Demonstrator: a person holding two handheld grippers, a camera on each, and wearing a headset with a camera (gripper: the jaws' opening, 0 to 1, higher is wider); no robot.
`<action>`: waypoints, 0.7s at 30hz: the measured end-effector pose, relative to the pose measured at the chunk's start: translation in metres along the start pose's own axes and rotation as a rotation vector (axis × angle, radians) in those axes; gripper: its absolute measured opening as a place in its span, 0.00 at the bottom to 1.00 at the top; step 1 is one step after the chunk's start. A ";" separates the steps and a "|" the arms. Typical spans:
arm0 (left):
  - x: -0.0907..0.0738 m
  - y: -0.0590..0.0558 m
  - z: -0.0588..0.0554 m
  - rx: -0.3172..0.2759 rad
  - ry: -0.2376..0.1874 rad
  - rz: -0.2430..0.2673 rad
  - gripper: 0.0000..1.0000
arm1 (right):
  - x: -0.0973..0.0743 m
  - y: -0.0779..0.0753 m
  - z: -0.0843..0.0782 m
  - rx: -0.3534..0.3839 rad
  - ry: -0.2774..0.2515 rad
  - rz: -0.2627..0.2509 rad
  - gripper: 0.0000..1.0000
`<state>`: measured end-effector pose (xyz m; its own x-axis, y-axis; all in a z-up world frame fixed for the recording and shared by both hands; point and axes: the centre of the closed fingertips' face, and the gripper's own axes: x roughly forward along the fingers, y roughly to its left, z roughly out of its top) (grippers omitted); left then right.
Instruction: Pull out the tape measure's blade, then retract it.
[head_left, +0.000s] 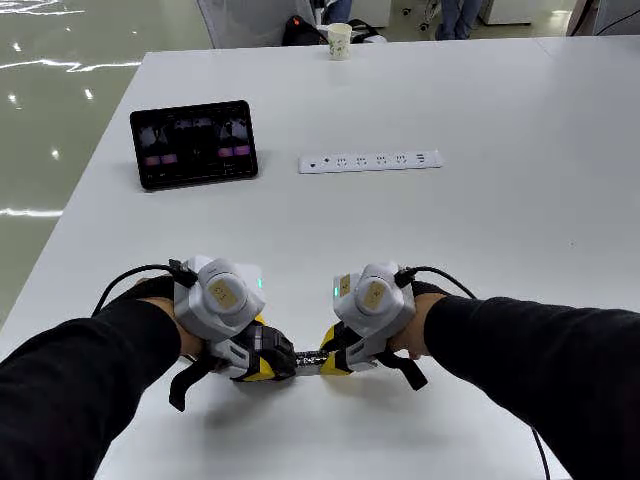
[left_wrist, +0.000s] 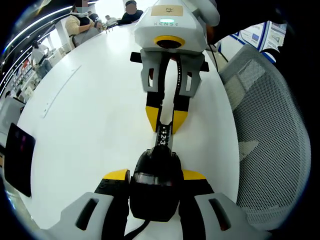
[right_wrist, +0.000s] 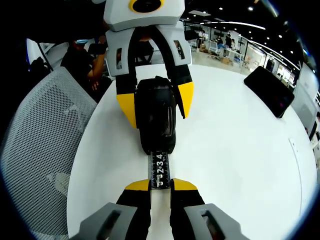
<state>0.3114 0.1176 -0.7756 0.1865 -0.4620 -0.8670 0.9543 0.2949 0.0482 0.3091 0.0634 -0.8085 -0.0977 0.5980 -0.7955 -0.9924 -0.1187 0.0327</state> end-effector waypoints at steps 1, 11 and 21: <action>0.000 0.000 0.000 0.001 0.000 0.000 0.32 | 0.000 0.000 0.000 -0.007 0.003 -0.001 0.10; 0.000 -0.001 0.000 -0.008 -0.002 -0.001 0.33 | -0.004 0.001 -0.005 0.002 0.003 0.002 0.10; -0.001 -0.002 0.000 0.000 -0.007 0.000 0.32 | -0.007 0.002 -0.009 0.007 0.003 0.002 0.10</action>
<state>0.3098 0.1176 -0.7752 0.1878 -0.4682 -0.8634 0.9545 0.2944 0.0480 0.3086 0.0518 -0.8080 -0.0994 0.5957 -0.7971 -0.9927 -0.1144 0.0383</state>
